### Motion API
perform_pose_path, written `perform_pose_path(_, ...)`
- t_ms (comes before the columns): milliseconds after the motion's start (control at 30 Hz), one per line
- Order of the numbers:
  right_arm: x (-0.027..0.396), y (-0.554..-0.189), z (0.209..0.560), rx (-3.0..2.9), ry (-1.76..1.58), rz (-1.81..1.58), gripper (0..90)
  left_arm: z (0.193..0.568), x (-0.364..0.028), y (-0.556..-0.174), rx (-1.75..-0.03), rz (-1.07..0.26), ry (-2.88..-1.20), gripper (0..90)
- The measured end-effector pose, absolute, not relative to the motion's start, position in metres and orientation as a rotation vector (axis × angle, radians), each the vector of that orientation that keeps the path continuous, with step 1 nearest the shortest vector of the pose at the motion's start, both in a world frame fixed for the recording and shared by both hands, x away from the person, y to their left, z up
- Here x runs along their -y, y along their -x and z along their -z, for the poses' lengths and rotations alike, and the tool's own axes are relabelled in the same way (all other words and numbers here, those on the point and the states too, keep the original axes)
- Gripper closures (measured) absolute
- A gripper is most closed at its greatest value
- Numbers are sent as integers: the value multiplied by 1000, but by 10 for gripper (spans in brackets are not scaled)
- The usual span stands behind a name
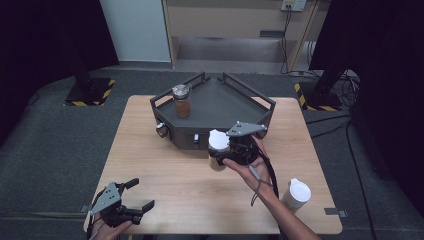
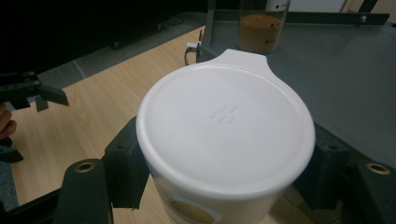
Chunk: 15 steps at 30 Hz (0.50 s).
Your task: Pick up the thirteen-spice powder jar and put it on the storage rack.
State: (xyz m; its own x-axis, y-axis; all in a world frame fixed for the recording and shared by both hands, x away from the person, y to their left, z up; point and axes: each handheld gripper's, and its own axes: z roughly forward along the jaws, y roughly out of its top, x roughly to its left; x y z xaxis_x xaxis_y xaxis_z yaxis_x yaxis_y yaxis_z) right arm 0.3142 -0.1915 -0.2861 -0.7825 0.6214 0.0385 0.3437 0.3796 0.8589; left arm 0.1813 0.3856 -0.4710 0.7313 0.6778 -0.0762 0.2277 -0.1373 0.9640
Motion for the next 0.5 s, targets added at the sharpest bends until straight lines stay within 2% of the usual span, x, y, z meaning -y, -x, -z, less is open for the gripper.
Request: perform_pose_path(500, 178, -341, 236, -2326, -825, -1355, 305, 471, -386, -181, -727, -452, -1704, 22)
